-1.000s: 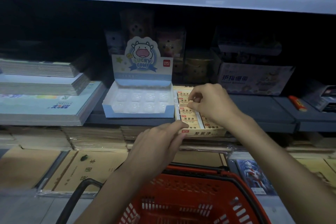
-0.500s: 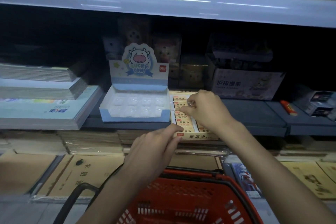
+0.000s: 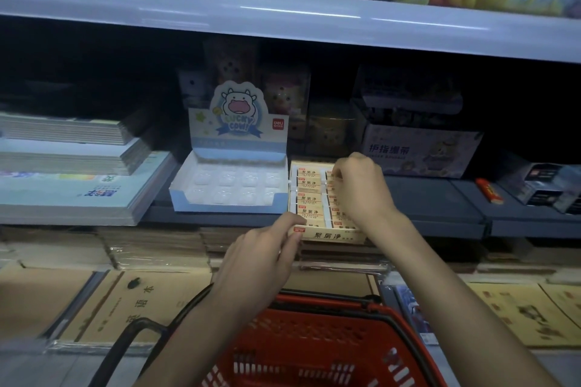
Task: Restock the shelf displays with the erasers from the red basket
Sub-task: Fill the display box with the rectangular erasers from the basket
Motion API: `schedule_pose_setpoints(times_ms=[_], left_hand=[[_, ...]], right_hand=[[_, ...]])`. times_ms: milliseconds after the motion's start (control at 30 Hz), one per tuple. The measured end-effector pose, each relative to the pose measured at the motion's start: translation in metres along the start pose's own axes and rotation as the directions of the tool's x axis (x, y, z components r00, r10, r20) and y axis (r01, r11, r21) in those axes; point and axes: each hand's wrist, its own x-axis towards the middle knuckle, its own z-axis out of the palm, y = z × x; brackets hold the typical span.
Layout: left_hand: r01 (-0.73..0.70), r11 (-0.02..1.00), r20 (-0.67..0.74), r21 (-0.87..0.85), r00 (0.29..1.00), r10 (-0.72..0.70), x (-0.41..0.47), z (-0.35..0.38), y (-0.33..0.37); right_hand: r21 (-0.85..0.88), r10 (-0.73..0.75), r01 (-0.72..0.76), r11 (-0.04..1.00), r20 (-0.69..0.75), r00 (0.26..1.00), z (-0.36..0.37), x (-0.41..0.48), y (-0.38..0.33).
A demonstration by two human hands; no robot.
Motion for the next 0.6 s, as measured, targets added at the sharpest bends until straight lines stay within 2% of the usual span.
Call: schedule_pose_setpoints(times_ms=[200, 400, 500, 600], left_hand=[[0.002, 1.000, -0.009, 0.018, 1.000, -0.002, 0.001, -0.002, 0.002], [0.007, 1.000, -0.039, 0.027, 0.999, -0.006, 0.003, -0.002, 0.002], [0.016, 0.999, -0.048, -0.050, 0.999, -0.018, 0.002, 0.000, 0.004], [0.030, 0.992, -0.055, -0.120, 0.998, -0.037, 0.003, 0.003, 0.005]], right_hand=[[0.021, 0.075, -0.073, 0.997, -0.112, 0.991, 0.012, 0.003, -0.003], [0.215, 0.045, -0.045, 0.976, 0.005, 0.999, 0.002, 0.003, 0.001], [0.280, -0.007, -0.008, 0.960, 0.053, 0.999, -0.011, -0.003, 0.001], [0.333, 0.030, -0.045, 0.942, 0.050, 0.998, -0.028, -0.014, 0.003]])
